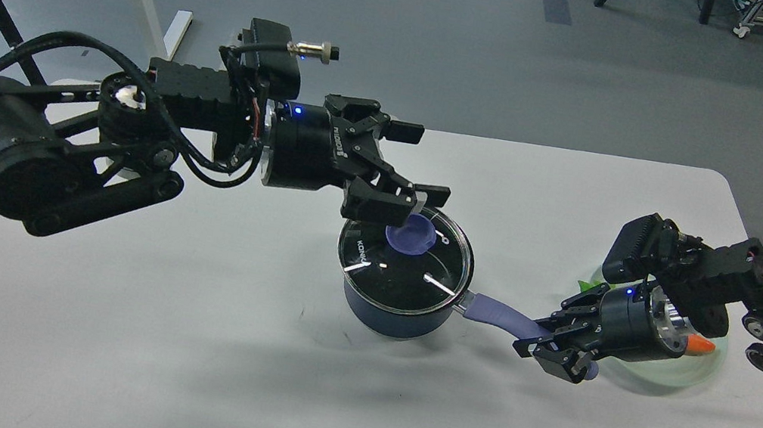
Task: Open pot lid
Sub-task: 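Reach the left gripper over the pot and grasp the purple lid knob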
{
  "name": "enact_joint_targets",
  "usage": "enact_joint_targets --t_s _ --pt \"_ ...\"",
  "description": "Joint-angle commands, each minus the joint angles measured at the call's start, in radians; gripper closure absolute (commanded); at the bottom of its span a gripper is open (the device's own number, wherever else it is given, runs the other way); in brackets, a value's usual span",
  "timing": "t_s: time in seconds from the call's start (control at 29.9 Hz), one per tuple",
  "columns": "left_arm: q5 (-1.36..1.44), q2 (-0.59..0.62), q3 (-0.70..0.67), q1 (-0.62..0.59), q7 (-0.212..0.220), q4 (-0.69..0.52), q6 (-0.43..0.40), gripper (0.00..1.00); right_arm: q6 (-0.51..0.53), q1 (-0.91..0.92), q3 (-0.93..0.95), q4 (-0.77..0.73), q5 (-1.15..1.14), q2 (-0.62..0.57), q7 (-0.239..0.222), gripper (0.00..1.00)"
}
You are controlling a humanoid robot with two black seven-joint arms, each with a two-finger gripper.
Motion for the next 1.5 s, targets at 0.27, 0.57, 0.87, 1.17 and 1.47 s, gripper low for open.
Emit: enact_joint_targets --t_s 0.27,0.57,0.87,1.17,1.47 --pt "0.183 -0.137 0.076 -0.004 0.000 0.159 0.082 0.01 0.000 0.002 0.001 0.000 0.000 0.000 0.000 0.70" --pt "0.184 -0.196 0.108 0.003 0.000 0.271 0.106 0.01 0.000 0.002 0.001 0.000 0.000 0.000 0.000 0.70" --pt "0.184 -0.217 0.110 0.018 0.000 0.308 0.105 0.01 0.000 0.002 0.001 0.000 0.000 0.000 0.000 0.69" --pt "0.181 -0.226 0.156 0.025 0.000 0.328 0.105 0.01 0.000 0.000 0.001 0.000 0.001 0.000 0.000 0.69" --pt "0.173 -0.229 0.156 0.032 0.000 0.341 0.103 0.05 0.000 -0.002 0.001 0.000 0.001 0.000 0.000 0.69"
